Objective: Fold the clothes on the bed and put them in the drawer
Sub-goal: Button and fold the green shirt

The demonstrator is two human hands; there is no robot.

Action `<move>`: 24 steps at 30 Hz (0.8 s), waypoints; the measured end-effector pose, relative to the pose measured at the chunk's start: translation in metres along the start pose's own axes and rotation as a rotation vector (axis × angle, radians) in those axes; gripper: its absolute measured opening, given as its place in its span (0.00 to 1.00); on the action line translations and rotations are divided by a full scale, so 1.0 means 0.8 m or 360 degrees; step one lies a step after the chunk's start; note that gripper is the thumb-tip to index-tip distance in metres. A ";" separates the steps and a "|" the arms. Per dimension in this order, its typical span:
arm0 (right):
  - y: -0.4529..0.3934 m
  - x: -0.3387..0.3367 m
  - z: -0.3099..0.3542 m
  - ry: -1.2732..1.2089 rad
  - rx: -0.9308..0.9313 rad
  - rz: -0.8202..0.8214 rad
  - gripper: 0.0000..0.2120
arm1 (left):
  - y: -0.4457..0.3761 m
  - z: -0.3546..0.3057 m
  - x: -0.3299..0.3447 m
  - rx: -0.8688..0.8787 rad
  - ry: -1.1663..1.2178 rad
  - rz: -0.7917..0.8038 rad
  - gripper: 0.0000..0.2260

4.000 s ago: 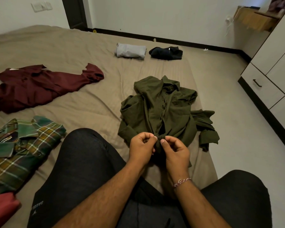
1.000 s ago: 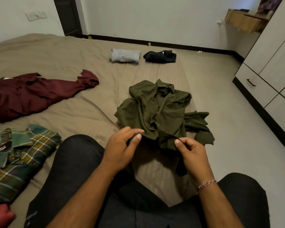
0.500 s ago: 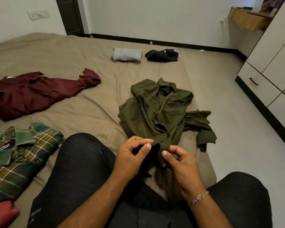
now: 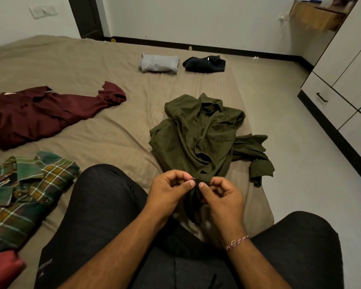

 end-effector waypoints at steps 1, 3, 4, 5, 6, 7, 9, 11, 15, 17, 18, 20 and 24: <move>0.000 -0.001 -0.001 0.0018 -0.0006 -0.0017 0.04 | 0.001 -0.004 0.000 0.0046 -0.0059 -0.0005 0.03; 0.001 -0.002 -0.002 0.0104 -0.0024 -0.0033 0.04 | 0.003 -0.010 0.001 0.0121 -0.0161 0.0003 0.03; 0.001 -0.002 -0.003 0.0138 -0.0032 -0.0033 0.04 | 0.004 -0.012 0.000 0.0155 -0.0207 0.0007 0.03; 0.001 -0.002 -0.003 0.0145 -0.0032 -0.0029 0.04 | 0.005 -0.014 0.000 0.0187 -0.0242 0.0007 0.04; 0.002 -0.003 -0.005 0.0141 -0.0023 -0.0027 0.05 | 0.006 -0.017 0.000 0.0219 -0.0262 0.0000 0.04; 0.002 -0.002 -0.006 0.0134 -0.0010 -0.0026 0.05 | 0.007 -0.019 0.000 0.0251 -0.0282 -0.0011 0.05; 0.003 -0.001 -0.006 0.0125 -0.0006 -0.0025 0.06 | 0.008 -0.024 -0.001 0.0322 -0.0355 -0.0033 0.05; 0.004 0.001 -0.004 0.0104 -0.0011 -0.0015 0.05 | 0.010 -0.027 0.000 0.0407 -0.0491 -0.0065 0.06; 0.005 0.003 -0.005 0.0037 0.0017 0.0002 0.05 | 0.016 -0.037 0.003 0.0598 -0.0742 -0.0119 0.07; 0.004 0.002 -0.010 0.0017 0.0054 0.0003 0.05 | 0.018 -0.041 0.006 0.0652 -0.0784 -0.0112 0.06; 0.003 0.001 -0.012 0.0005 0.0074 -0.0002 0.06 | 0.018 -0.042 0.007 0.0666 -0.0797 -0.0108 0.06; 0.001 0.000 -0.017 -0.0026 0.0101 -0.0019 0.07 | 0.018 -0.043 0.007 0.0677 -0.0825 -0.0111 0.06; -0.001 -0.001 -0.023 -0.0088 0.0120 -0.0036 0.09 | 0.018 -0.045 0.006 0.0708 -0.0869 -0.0127 0.06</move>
Point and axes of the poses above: each hand's wrist, its own y-axis away from the middle knuckle, its own x-axis out of the palm, z = x × y, the point moved 9 cm from there along -y, towards the middle knuckle
